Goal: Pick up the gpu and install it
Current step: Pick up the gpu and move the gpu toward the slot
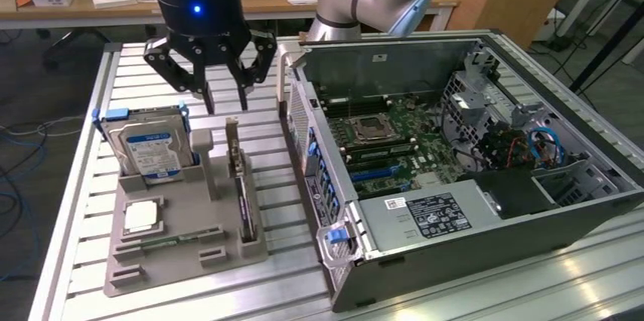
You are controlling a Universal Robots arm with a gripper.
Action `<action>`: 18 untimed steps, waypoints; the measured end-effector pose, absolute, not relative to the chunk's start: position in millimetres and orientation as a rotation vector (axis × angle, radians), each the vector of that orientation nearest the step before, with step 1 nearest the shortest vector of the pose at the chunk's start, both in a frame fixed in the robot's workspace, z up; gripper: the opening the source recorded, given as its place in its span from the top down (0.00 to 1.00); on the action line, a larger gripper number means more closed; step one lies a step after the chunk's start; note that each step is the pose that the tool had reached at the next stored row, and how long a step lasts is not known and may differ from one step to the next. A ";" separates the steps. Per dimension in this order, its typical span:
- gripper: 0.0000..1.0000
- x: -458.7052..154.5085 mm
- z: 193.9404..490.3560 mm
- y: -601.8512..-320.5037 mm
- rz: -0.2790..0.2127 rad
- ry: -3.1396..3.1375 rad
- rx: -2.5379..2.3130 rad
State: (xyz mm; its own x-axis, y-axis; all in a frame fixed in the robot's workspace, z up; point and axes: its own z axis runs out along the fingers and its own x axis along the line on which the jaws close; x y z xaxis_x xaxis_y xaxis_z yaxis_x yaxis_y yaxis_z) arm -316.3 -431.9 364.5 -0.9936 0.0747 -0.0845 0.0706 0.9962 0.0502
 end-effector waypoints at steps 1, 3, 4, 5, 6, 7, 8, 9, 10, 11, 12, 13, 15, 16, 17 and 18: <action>0.53 -316.2 362.8 -432.2 0.072 3.052 0.111; 0.53 -316.2 358.9 -432.9 0.072 3.052 0.111; 0.53 -316.3 357.2 -433.0 0.072 3.052 0.111; 0.53 -316.3 355.4 -433.1 0.072 3.052 0.111; 0.53 -316.3 353.7 -433.2 0.072 3.052 0.111; 0.53 -316.2 352.0 -433.4 0.072 3.052 0.111; 0.53 -316.3 350.5 -433.6 0.072 3.052 0.111; 0.53 -316.2 349.5 -434.0 0.072 3.052 0.111; 0.53 -316.2 348.4 -434.4 0.072 3.052 0.111; 0.53 -316.3 347.2 -434.6 0.072 3.052 0.111; 0.53 -316.3 346.2 -434.8 0.072 3.052 0.111; 0.53 -316.3 345.2 -435.0 0.072 3.052 0.111; 0.53 -316.2 342.8 -435.8 0.072 3.052 0.111; 0.53 -316.2 341.5 -436.5 0.072 3.053 0.111; 0.53 -316.3 340.3 -438.1 0.072 3.053 0.111; 0.53 -316.3 339.5 -441.0 0.072 3.053 0.111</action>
